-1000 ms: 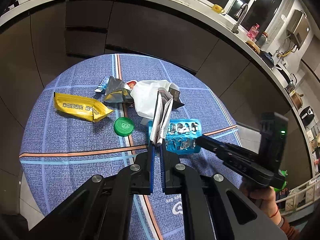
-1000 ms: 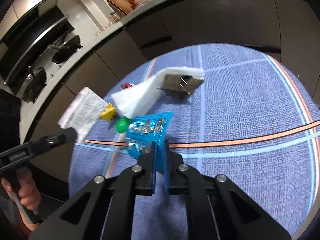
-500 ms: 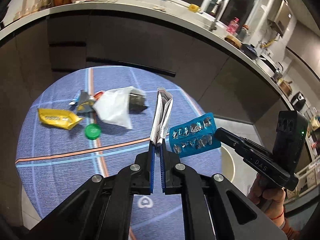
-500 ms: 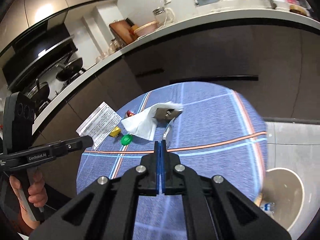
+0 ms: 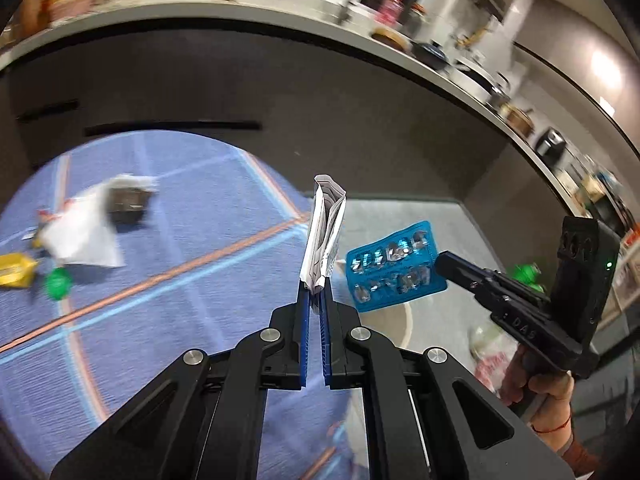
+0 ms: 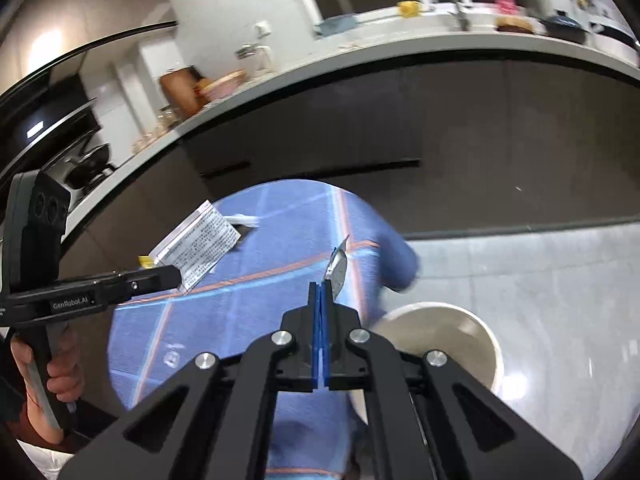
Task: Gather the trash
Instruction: 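Carry the leaflet and blister pack over the white bin and release both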
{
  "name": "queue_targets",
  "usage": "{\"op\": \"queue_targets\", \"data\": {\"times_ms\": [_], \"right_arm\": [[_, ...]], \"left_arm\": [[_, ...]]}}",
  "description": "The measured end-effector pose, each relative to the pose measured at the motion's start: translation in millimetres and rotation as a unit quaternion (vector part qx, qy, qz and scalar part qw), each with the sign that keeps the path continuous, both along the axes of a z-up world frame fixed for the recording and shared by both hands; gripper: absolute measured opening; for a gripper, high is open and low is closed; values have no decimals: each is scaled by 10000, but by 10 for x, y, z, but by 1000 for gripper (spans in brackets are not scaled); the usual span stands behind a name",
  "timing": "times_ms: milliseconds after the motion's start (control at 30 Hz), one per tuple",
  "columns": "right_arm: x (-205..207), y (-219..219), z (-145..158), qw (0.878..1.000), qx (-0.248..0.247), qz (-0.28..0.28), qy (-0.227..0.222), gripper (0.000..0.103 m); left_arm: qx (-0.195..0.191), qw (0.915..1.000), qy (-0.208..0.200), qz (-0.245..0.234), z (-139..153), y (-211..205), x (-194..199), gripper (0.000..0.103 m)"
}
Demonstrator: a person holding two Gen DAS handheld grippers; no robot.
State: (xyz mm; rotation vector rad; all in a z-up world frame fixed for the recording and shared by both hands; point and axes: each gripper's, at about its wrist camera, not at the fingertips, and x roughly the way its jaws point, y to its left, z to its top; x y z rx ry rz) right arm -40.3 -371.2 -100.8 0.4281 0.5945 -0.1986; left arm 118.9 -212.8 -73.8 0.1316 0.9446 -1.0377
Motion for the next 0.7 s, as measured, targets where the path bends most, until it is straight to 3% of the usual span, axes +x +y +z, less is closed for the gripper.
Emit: {"op": "queue_targets", "data": {"times_ms": [367, 700], "right_arm": [[-332, -516, -719, 9953, 492, -626, 544, 2], [-281, -696, -1327, 9892, 854, -713, 957, 2]], "left_arm": [[333, 9940, 319, -995, -543, -1053, -256, 5], [1023, 9862, 307, -1268, -1169, -1644, -362, 5]]}}
